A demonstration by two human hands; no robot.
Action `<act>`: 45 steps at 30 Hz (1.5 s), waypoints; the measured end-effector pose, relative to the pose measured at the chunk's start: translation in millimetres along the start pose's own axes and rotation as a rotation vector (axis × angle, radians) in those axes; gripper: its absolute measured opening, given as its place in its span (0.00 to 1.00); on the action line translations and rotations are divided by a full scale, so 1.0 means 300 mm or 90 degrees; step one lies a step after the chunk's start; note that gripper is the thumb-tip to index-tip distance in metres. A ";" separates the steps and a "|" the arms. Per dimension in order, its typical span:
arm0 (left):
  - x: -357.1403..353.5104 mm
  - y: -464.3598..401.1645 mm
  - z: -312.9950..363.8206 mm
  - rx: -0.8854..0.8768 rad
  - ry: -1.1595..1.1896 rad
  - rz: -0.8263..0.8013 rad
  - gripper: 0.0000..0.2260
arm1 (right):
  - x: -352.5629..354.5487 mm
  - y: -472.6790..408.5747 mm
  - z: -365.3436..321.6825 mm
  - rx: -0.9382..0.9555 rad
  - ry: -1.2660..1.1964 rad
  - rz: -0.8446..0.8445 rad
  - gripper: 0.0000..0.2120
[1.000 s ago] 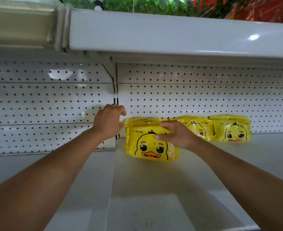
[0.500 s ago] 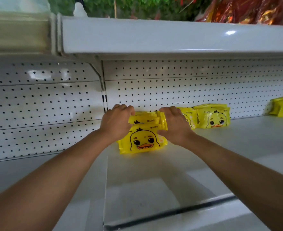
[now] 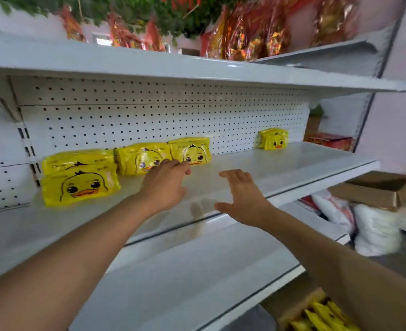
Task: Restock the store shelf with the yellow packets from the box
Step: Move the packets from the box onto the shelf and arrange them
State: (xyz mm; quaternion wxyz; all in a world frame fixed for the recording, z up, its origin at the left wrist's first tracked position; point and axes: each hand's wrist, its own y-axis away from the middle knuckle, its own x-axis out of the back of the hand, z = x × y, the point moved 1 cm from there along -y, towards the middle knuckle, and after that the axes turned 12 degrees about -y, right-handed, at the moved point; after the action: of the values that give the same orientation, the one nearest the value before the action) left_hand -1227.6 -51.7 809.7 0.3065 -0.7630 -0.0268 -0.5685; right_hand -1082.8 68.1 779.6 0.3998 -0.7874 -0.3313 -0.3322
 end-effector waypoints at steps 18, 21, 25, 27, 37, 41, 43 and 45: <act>-0.351 0.214 1.192 -0.282 0.132 -0.192 0.15 | 0.282 1.002 0.887 -0.429 0.047 -0.104 0.34; -0.455 0.222 1.284 -0.305 0.124 -0.250 0.14 | 0.262 1.103 0.987 -0.499 0.032 -0.107 0.33; -0.625 0.189 1.382 -0.329 0.117 -0.312 0.14 | 0.217 1.181 1.103 -0.575 0.002 -0.104 0.33; -0.717 0.158 1.435 -0.348 0.114 -0.346 0.14 | 0.187 1.204 1.165 -0.609 -0.015 -0.098 0.33; -1.198 0.004 1.706 -0.421 0.118 -0.474 0.16 | -0.014 1.211 1.489 -0.764 -0.107 -0.087 0.32; -1.354 -0.030 1.785 -0.492 0.130 -0.547 0.21 | -0.085 1.214 1.569 -0.796 -0.142 -0.064 0.31; -1.402 -0.035 1.818 -0.536 0.117 -0.544 0.24 | -0.115 1.220 1.596 -0.808 -0.147 -0.067 0.32; -1.438 -0.030 1.842 -0.584 0.097 -0.537 0.27 | -0.144 1.224 1.615 -0.813 -0.154 -0.078 0.33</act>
State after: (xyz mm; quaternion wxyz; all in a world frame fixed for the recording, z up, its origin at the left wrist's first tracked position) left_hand -912.5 363.7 340.8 -0.3018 -0.6981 -0.0570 -0.6468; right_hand -692.8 299.5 372.5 -0.2064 -0.8816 -0.1552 -0.3951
